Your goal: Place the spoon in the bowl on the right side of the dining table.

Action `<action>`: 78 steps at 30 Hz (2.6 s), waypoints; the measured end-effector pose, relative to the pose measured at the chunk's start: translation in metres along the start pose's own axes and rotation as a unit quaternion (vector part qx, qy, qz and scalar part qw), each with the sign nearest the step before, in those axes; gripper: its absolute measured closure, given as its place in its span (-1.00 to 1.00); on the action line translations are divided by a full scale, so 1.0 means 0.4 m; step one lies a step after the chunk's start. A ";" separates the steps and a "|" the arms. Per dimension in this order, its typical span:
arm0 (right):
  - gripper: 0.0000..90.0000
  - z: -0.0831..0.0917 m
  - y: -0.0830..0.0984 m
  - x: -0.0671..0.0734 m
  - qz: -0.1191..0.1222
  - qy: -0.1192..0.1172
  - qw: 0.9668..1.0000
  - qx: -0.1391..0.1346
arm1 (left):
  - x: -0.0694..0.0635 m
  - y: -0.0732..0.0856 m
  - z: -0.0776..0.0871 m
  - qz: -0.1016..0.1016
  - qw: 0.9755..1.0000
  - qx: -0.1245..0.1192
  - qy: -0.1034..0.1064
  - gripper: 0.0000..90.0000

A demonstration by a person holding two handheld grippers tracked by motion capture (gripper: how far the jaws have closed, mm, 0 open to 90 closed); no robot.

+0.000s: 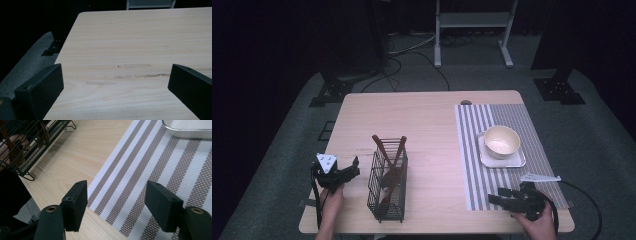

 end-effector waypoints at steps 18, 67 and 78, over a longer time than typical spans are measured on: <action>-0.26 -0.056 -0.063 0.069 0.034 -0.016 0.999 0.035 | -0.002 0.001 0.001 -0.003 1.000 0.000 0.002 -1.00; -0.28 -0.096 -0.252 0.244 0.091 -0.065 0.991 0.076 | -0.001 0.000 0.000 -0.003 1.000 -0.001 0.003 -1.00; -0.28 -0.114 -0.283 0.248 0.088 -0.069 0.990 0.081 | -0.001 0.000 0.000 -0.005 1.000 -0.001 0.003 -1.00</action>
Point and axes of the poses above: each handheld gripper's, and its own axes: z roughly backward along the jaws, y roughly out of its underside, x roughly to its left, the point moved 7 cm from there along -z, roughly forward along the jaws, and after that the axes turned 9 degrees about x, right-handed, at the moved point
